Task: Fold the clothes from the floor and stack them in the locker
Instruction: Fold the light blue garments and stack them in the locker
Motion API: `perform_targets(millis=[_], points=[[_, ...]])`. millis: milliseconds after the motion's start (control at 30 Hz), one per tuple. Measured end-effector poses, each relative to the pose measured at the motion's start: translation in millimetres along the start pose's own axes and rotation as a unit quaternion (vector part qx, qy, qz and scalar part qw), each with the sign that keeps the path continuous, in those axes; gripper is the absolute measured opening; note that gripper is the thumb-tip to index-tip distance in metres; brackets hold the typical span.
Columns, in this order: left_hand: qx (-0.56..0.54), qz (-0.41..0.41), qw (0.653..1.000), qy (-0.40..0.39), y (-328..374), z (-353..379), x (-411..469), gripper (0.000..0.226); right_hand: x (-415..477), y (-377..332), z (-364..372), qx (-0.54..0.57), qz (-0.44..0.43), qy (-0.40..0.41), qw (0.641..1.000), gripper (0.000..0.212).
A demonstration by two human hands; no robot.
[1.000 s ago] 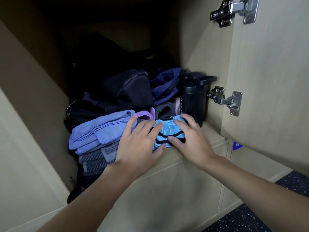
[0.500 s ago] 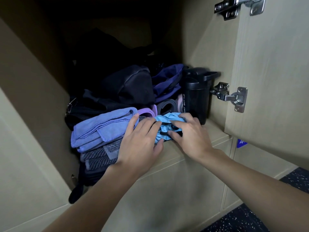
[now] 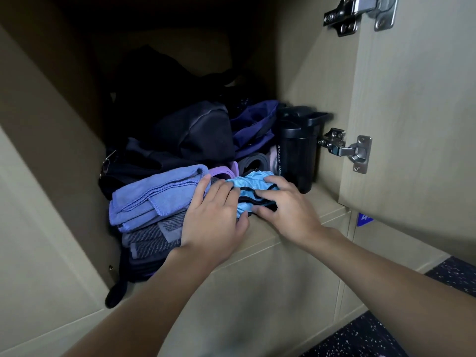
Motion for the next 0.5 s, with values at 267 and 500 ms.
perform_targets(millis=[267,500], points=[[-0.021,0.005,1.000,-0.004,9,-28,4,0.059,-45,-10,-21,0.043,0.018,-0.044,0.998,0.066],[-0.165,0.031,0.986,0.000,46,-64,-34,0.046,-116,-18,-51,0.023,0.030,-0.036,0.999,0.053]])
Point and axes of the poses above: each hand's wrist, its own x-axis towards the middle knuckle, its own z-axis out of the palm, y = z × x, the point moved 8 cm from there along x, towards the middle knuckle
